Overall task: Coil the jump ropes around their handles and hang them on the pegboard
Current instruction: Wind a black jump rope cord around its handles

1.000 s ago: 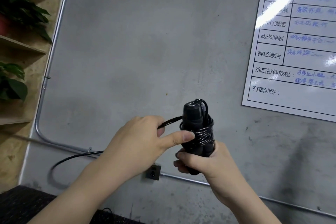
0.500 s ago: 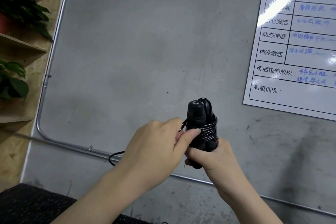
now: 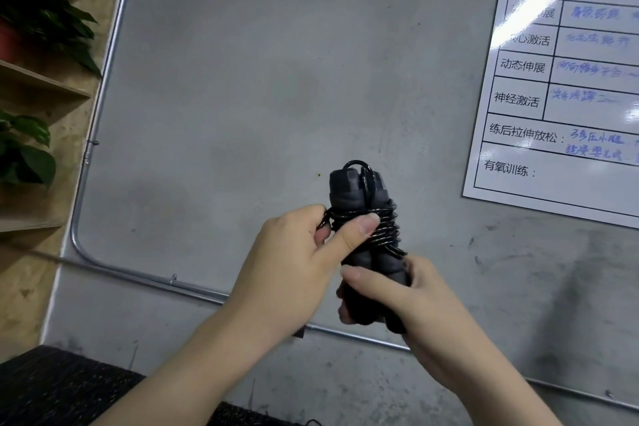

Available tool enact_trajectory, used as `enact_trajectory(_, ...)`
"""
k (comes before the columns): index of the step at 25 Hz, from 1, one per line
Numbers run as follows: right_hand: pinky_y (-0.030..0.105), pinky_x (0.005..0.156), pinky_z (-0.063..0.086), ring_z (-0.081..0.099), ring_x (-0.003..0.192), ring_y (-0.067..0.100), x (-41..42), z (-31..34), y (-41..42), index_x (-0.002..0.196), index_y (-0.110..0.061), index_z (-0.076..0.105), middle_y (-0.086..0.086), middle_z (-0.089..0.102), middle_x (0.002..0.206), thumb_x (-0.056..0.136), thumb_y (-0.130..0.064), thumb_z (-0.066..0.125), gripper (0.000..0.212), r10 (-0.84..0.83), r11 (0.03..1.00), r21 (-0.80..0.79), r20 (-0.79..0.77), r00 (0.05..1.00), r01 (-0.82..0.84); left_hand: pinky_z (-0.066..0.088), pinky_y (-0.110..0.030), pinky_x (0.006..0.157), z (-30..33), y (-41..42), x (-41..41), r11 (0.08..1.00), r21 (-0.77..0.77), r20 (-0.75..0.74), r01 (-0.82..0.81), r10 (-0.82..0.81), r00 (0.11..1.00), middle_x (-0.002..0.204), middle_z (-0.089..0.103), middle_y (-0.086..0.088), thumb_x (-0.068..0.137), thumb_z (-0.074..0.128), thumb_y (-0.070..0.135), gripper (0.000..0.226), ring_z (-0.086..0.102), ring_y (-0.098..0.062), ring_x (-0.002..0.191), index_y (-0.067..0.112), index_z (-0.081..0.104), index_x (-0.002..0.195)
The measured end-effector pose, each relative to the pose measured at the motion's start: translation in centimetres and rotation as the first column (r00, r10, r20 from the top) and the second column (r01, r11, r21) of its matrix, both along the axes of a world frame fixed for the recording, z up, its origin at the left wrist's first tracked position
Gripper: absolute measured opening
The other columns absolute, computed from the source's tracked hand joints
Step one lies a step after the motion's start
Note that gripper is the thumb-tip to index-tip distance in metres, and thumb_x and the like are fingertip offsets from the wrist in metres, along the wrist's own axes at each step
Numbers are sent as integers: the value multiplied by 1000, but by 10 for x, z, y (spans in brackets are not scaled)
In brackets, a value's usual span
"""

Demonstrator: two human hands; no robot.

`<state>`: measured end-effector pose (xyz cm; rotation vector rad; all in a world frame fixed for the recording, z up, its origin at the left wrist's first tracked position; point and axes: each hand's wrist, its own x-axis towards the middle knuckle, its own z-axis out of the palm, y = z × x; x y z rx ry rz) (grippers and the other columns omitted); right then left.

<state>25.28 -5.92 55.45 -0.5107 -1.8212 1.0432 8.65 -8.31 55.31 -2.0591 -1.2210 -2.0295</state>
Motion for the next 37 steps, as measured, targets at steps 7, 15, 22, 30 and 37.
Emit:
enact_trajectory(7, 27, 49, 45, 46, 48, 14, 9, -5, 2, 89, -4, 56, 7, 44, 63, 78, -23, 74, 28, 570, 773, -313, -36, 821, -551, 55, -54, 74, 1, 1, -3, 944, -157, -34, 289, -298, 954, 77, 62, -22, 73, 58, 90, 88, 57, -24, 70, 4, 65, 89)
enact_trajectory(15, 39, 56, 35, 40, 44, 25, 16, 2, 2, 62, -13, 46, 12, 36, 58, 67, -18, 65, 20, -137, 990, 63, 239, 961, 125, 20, -26, 46, 4, -5, -12, 946, -240, -210, -219, 170, 963, 50, 27, 7, 58, 43, 99, 86, 26, -13, 48, 13, 32, 61)
enact_trajectory(22, 27, 45, 36, 42, 46, 22, 16, 8, 4, 74, 3, 41, 8, 36, 55, 67, -18, 61, 30, -320, 938, 211, 207, 925, 277, 24, -27, 47, 3, -14, -4, 984, -86, -276, -154, 125, 953, 46, 36, 9, 87, 46, 73, 61, 30, -14, 47, 18, 37, 63)
enact_trajectory(30, 25, 47, 28, 32, 48, 12, -6, -9, 2, 58, -36, 55, -11, 38, 46, 77, -19, 65, 27, -410, 893, 267, 157, 898, 361, 29, -28, 49, -2, -15, 8, 960, -151, -281, -234, 186, 942, 50, 42, 7, 63, 40, 101, 76, 41, -10, 49, 26, 52, 73)
enact_trajectory(37, 23, 50, 38, 46, 51, 9, -3, -10, -3, 74, -34, 62, -10, 51, 55, 82, -17, 75, 23, -332, 907, 328, 176, 927, 263, 48, -53, 61, 1, -3, -3, 986, -161, -169, 50, -77, 983, 67, 58, -15, 65, 60, 92, 79, 48, -28, 59, 15, 65, 81)
